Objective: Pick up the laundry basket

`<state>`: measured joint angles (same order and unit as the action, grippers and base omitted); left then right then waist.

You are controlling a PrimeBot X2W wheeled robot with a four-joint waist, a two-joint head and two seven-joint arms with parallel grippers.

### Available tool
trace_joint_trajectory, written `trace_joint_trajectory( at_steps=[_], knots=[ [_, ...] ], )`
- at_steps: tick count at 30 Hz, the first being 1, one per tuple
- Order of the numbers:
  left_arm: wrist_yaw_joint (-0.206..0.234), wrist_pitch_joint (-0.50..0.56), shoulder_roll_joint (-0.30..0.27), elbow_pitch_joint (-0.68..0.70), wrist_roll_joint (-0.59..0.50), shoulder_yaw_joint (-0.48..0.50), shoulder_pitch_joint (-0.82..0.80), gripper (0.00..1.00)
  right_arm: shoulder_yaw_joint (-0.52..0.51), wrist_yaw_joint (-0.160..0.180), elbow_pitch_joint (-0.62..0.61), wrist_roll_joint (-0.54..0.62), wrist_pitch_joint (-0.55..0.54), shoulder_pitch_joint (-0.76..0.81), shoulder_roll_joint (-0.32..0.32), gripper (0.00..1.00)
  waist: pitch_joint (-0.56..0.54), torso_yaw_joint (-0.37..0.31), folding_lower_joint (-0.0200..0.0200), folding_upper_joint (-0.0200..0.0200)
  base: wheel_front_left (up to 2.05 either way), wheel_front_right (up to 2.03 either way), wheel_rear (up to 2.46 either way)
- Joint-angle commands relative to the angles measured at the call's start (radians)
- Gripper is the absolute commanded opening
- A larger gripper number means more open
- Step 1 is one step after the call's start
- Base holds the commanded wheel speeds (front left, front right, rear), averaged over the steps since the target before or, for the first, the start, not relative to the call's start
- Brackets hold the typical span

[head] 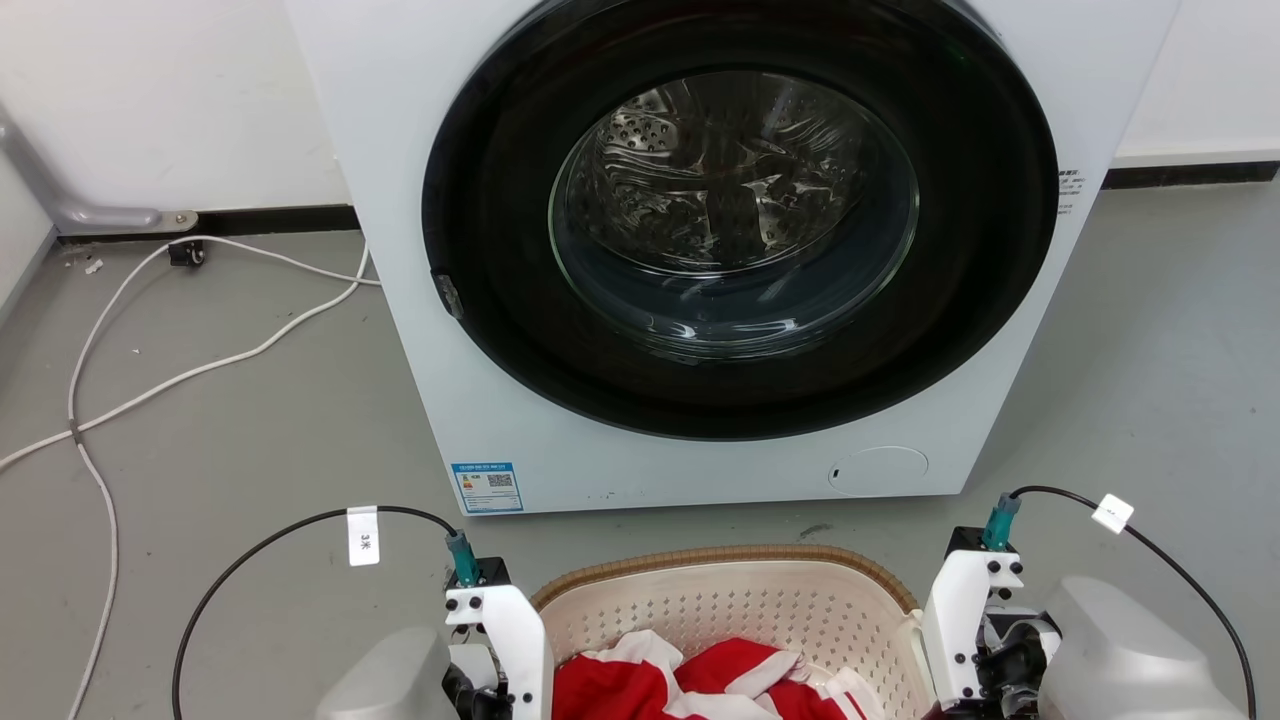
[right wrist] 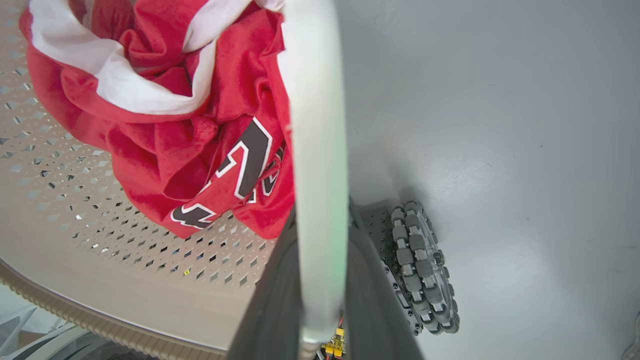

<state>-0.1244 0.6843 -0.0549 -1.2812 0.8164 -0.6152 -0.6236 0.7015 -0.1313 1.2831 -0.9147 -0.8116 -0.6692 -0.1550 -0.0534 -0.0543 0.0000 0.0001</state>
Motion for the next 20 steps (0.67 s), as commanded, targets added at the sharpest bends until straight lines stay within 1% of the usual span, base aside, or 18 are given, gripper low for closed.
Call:
trace_joint_trajectory(
  at_steps=[1, 20],
  knots=[
    [-0.011, -0.001, 0.002, 0.004, 0.010, -0.003, -0.002, 0.00, 0.001, 0.001, 0.002, -0.006, 0.001, 0.003, -0.007, 0.00, 0.000, 0.000, 0.0000, -0.0001, 0.00, 0.00, 0.00],
    [-0.011, -0.014, 0.001, -0.001, 0.033, -0.022, -0.008, 0.00, 0.009, 0.001, 0.004, -0.017, 0.005, 0.011, -0.006, 0.00, 0.001, -0.002, 0.0000, -0.0001, 0.00, 0.00, 0.00]
  ],
)
